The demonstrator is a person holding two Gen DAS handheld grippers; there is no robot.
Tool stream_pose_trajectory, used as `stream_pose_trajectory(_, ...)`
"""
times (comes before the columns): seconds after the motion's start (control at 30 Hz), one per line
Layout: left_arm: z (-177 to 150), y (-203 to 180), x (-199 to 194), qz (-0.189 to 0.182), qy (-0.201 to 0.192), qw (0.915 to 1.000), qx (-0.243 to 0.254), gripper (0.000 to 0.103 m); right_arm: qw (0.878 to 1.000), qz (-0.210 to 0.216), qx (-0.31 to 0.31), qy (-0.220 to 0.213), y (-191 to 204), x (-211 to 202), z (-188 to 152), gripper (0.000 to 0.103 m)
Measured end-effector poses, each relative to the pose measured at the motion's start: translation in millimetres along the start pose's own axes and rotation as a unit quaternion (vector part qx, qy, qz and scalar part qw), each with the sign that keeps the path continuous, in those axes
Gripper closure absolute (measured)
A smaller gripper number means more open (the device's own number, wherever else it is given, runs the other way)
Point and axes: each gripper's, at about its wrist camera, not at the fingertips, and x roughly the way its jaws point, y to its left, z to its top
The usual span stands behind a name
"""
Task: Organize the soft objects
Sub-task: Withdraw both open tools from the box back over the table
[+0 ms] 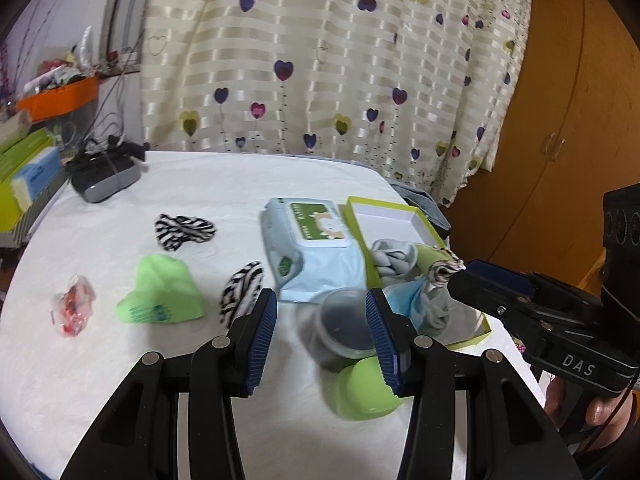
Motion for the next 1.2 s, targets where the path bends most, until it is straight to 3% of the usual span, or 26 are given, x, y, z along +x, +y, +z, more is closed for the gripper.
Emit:
stream_pose_trajectory(0.27,-3,33,-14,0.021,-0.010,0.9995,-0.023,0.057,0.999,0.022,-0.042,0.004,38,14,3,0.055)
stream_pose_trajectory(0.87,-13,103,-32,0.068,-0.023,0.9953,-0.065,0.057,0.994,0.056,-0.093,0.031,91,57,9,0.054)
stream_pose_trajectory(1.2,-20,183,-23,0.136,-0.001,0.9863,-0.094,0.057,0.988,0.066,-0.106,0.095,126,119,6,0.054)
